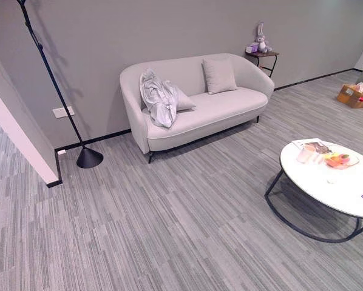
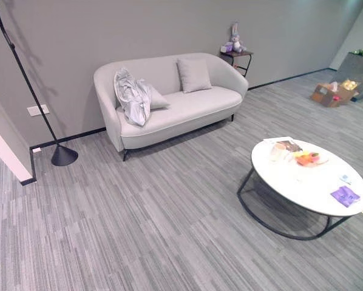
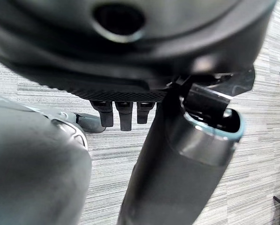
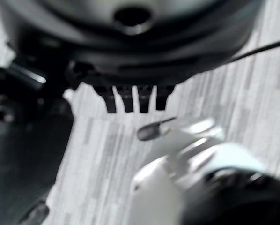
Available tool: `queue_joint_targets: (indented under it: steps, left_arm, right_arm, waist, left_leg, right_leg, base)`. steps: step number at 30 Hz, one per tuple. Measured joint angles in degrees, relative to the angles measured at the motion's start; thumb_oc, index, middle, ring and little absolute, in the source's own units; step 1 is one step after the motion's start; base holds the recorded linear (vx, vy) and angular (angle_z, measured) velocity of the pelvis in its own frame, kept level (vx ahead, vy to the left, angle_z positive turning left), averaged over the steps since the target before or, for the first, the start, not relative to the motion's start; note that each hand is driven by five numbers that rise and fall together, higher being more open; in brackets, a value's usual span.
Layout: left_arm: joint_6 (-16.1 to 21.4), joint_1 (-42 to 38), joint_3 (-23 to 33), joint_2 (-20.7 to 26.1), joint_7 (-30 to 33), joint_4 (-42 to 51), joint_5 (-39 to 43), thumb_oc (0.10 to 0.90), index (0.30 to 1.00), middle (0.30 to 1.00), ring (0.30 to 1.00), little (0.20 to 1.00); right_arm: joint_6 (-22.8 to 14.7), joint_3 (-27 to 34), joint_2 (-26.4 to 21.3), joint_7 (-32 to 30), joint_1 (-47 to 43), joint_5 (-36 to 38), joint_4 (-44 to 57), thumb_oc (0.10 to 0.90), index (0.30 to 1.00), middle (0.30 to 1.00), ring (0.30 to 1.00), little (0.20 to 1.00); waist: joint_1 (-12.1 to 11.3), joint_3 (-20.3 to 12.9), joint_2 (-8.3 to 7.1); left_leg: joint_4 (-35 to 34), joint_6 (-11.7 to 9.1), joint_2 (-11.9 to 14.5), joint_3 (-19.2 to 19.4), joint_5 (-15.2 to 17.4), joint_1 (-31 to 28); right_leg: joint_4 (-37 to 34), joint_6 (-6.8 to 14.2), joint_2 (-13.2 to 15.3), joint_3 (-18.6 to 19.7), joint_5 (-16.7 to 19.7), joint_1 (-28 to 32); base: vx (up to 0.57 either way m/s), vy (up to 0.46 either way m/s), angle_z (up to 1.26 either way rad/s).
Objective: Hang the clothes on the sofa on the clothes rack.
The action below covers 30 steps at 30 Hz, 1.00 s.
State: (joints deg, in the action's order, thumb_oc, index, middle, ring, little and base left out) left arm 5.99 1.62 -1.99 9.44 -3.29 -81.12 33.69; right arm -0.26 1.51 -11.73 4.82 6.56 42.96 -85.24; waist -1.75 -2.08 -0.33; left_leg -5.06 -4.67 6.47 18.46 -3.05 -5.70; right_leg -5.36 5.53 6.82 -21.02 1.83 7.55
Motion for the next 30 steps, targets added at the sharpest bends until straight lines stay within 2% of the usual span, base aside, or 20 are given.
queue_joint_targets:
  steps: [3, 7, 10, 12, 16, 18, 19, 20, 21, 22, 23, 24, 25, 26, 27, 28, 29, 30]
  left_arm:
    - [0.0, 0.0, -0.5, -0.2, 0.0, 0.1, -0.2, 0.800, 0.900, 0.900, 0.900, 0.900]
    - [0.0, -0.2, -1.5, -0.6, 0.0, 0.3, -0.6, 0.800, 0.900, 0.900, 0.900, 0.900]
    - [0.1, -0.5, -2.4, -0.8, 0.1, 0.5, -1.9, 0.800, 0.900, 0.900, 0.900, 0.900]
    - [0.1, -0.6, -2.6, -0.7, 0.1, 0.5, -4.0, 0.800, 0.900, 0.900, 0.900, 0.900]
    - [0.1, -1.7, -4.8, -0.4, 0.2, 0.8, -7.3, 0.800, 0.900, 0.900, 0.900, 0.900]
    - [0.1, -3.9, -9.0, -1.0, 0.1, 0.7, -9.8, 0.800, 0.900, 0.900, 0.900, 0.900]
    - [0.1, -4.6, -10.8, -1.3, 0.0, 0.7, -10.9, 0.800, 0.900, 0.900, 0.900, 0.900]
    - [0.2, -5.6, -11.8, -0.6, -0.1, 0.8, -11.8, 0.800, 0.900, 0.900, 0.900, 0.900]
    - [0.3, -6.0, -12.0, -0.1, 0.0, 0.8, -11.8, 0.800, 0.900, 0.900, 0.900, 0.900]
    - [0.3, -6.3, -12.7, 1.4, 0.3, 0.6, -12.1, 0.800, 0.900, 0.900, 0.900, 0.900]
    - [0.3, -6.5, -13.1, 2.2, 0.3, 0.4, -12.7, 0.800, 0.900, 0.900, 0.900, 0.900]
    - [0.3, -6.6, -13.2, 2.7, 0.4, 0.6, -13.4, 0.800, 0.900, 0.900, 0.900, 0.900]
    - [0.3, -6.6, -13.2, 2.8, 0.4, 0.4, -13.6, 0.800, 0.900, 0.900, 0.900, 0.900]
    - [0.2, -6.3, -12.9, 2.8, 0.4, 0.0, -14.1, 0.800, 0.900, 0.900, 0.900, 0.900]
    - [0.2, -6.1, -13.1, 2.4, 0.4, 0.0, -14.2, 0.800, 0.900, 0.900, 0.900, 0.900]
    - [0.2, -6.0, -13.0, 2.1, 0.4, -0.2, -14.6, 0.800, 0.900, 0.900, 0.900, 0.900]
    - [0.2, -6.0, -12.5, 1.9, 0.7, -0.8, -15.2, 0.800, 0.900, 0.900, 0.900, 0.900]
    - [0.2, -6.0, -12.5, 2.0, 0.7, -1.2, -15.4, 0.800, 0.900, 0.900, 0.900, 0.900]
  right_arm:
    - [-0.1, -1.1, -0.1, 0.0, -0.3, -2.3, 0.2, 0.800, 0.900, 0.900, 0.900, 0.900]
    - [-0.2, -2.4, -0.1, 0.0, -1.0, -5.2, 0.6, 0.800, 0.900, 0.900, 0.900, 0.900]
    - [-0.6, -6.2, -0.2, 0.0, -2.0, -9.2, 2.0, 0.800, 0.900, 0.900, 0.900, 0.900]
    - [-0.9, -7.9, -0.2, 0.0, -2.4, -11.6, 3.0, 0.800, 0.900, 0.900, 0.900, 0.900]
    - [-1.1, -8.1, -0.4, 0.0, -2.9, -13.8, 2.8, 0.800, 0.900, 0.900, 0.900, 0.900]
    - [-1.9, -8.7, -2.2, -0.2, -4.7, -14.9, 2.2, 0.800, 0.900, 0.900, 0.900, 0.900]
    - [-1.9, -8.9, -3.5, -0.2, -5.6, -14.9, 2.2, 0.800, 0.900, 0.900, 0.900, 0.900]
    - [-2.0, -9.0, -3.4, -0.1, -6.8, -14.6, 2.6, 0.800, 0.900, 0.900, 0.900, 0.900]
    - [-2.4, -9.6, -2.8, -0.2, -7.5, -14.6, 3.4, 0.800, 0.900, 0.900, 0.900, 0.900]
    - [-2.4, -10.4, -1.9, -0.2, -8.5, -14.7, 3.7, 0.800, 0.900, 0.900, 0.900, 0.900]
    - [-2.3, -11.8, -1.3, -0.3, -9.2, -15.0, 5.4, 0.800, 0.900, 0.900, 0.900, 0.900]
    - [-2.4, -12.9, -0.8, -0.3, -9.4, -15.3, 7.4, 0.800, 0.900, 0.900, 0.900, 0.900]
    - [-2.6, -14.1, -1.0, 0.1, -9.6, -15.6, 8.4, 0.800, 0.900, 0.900, 0.900, 0.900]
    - [-3.0, -14.2, -1.0, -0.2, -9.5, -15.9, 8.7, 0.800, 0.900, 0.900, 0.900, 0.900]
    - [-2.8, -13.5, -1.1, -0.1, -9.3, -16.0, 8.7, 0.800, 0.900, 0.900, 0.900, 0.900]
    - [-2.8, -13.2, -1.2, -0.2, -9.2, -16.1, 8.0, 0.800, 0.900, 0.900, 0.900, 0.900]
    - [-2.3, -12.5, -1.2, -0.1, -9.9, -16.2, 6.8, 0.800, 0.900, 0.900, 0.900, 0.900]
    - [-2.2, -11.6, -1.2, -0.1, -9.8, -16.1, 6.8, 0.800, 0.900, 0.900, 0.900, 0.900]
  waist:
    - [1.1, 0.2, 0.48]
    - [1.0, 0.6, 1.02]
    - [1.0, 0.8, 1.57]
    - [1.1, 0.9, 1.60]
    - [0.9, 1.4, 1.56]
    - [1.6, 4.0, 3.98]
    - [2.2, 5.3, 4.60]
    - [2.8, 6.3, 3.50]
    - [2.6, 6.5, 1.94]
    - [2.5, 7.3, 0.70]
    - [2.7, 7.6, -0.25]
    - [2.4, 8.1, -0.46]
    - [2.5, 8.4, -0.28]
    - [2.8, 8.6, 0.11]
    - [2.7, 8.7, 0.34]
    - [2.4, 8.6, 0.67]
    - [2.3, 8.8, 0.94]
    - [2.4, 9.0, 1.17]
  left_leg:
    - [-0.1, 0.1, -0.3, -0.3, 0.1, 0.0]
    - [-0.1, 0.3, -0.7, -0.4, 0.3, -0.1]
    - [-0.4, 0.9, -1.4, -0.6, 0.7, -0.1]
    - [-0.4, 2.1, -2.7, -0.8, 1.5, 0.0]
    - [-0.5, 3.1, -4.9, -2.3, 2.1, 0.2]
    - [-0.5, 5.6, -5.3, -4.2, 3.0, -0.5]
    - [-0.5, 7.3, -5.4, -5.6, 3.0, -1.0]
    - [-0.4, 8.5, -7.4, -6.8, 3.2, -1.7]
    - [-0.4, 9.5, -8.6, -7.1, 3.6, -2.6]
    - [-0.4, 9.7, -9.1, -6.8, 3.7, -2.8]
    - [-0.2, 9.5, -9.4, -7.3, 4.2, -3.1]
    - [-0.2, 9.3, -9.1, -7.3, 4.4, -3.1]
    - [-0.2, 9.2, -8.7, -7.3, 4.4, -3.0]
    - [-0.1, 8.5, -8.6, -7.4, 3.8, -3.1]
    - [-0.1, 7.8, -8.6, -7.6, 4.2, -3.6]
    - [-0.1, 6.9, -8.5, -7.4, 4.8, -3.8]
    - [-0.1, 6.9, -8.7, -7.2, 5.6, -4.2]
    - [-0.1, 6.4, -8.6, -6.9, 6.1, -4.8]
  right_leg:
    - [0.0, 0.1, 0.4, -0.4, 0.0, 0.3]
    - [0.0, 0.1, 0.8, -0.6, 0.0, 0.6]
    - [0.0, 0.5, 1.7, -0.8, 0.0, 0.8]
    - [0.0, 1.3, 3.0, -1.3, -0.2, 0.9]
    - [2.9, 2.6, 5.4, -2.3, -0.4, 0.7]
    - [16.7, 2.5, 8.4, -1.8, -0.9, -4.0]
    - [26.5, 2.5, 10.8, -0.9, -1.0, -7.8]
    - [39.7, 3.3, 15.0, 3.5, -2.1, -14.6]
    - [43.8, 4.4, 15.6, 6.1, -3.3, -18.0]
    - [46.7, 4.1, 15.3, 7.7, -4.5, -20.4]
    - [46.3, 3.4, 13.2, 7.5, -5.7, -22.8]
    - [43.1, 2.7, 10.6, 7.3, -6.5, -24.4]
    - [38.1, 2.1, 8.1, 8.0, -7.2, -24.4]
    - [28.2, 0.8, 4.9, 6.3, -6.7, -23.7]
    - [25.1, 0.2, 4.6, 5.7, -6.0, -24.0]
    - [17.3, 1.2, 4.1, 5.2, -4.5, -22.9]
    - [5.5, 2.0, 4.6, 5.5, -0.6, -21.8]
    - [2.7, 2.1, 5.7, 5.7, 1.7, -22.5]
  base:
    - [0.04, 0.053, 0.05]
    - [0.06, 0.110, 0.04]
    - [0.12, 0.224, 0.04]
    - [0.10, 0.221, 0.10]
    - [0.07, 0.212, 0.24]
    - [0.10, 0.236, 0.45]
    - [0.07, 0.089, 0.71]
    - [0.05, 0.037, 0.54]
    - [0.13, -0.046, 0.33]
    - [0.12, -0.143, 0.07]
    - [0.18, -0.202, 0.03]
    - [0.10, -0.123, 0.05]
    - [0.19, -0.214, 0.24]
    - [0.24, -0.237, 0.35]
    - [0.24, -0.235, 0.37]
    - [0.32, -0.235, 0.10]
    - [0.33, -0.245, -0.03]
    - [0.45, -0.336, -0.10]
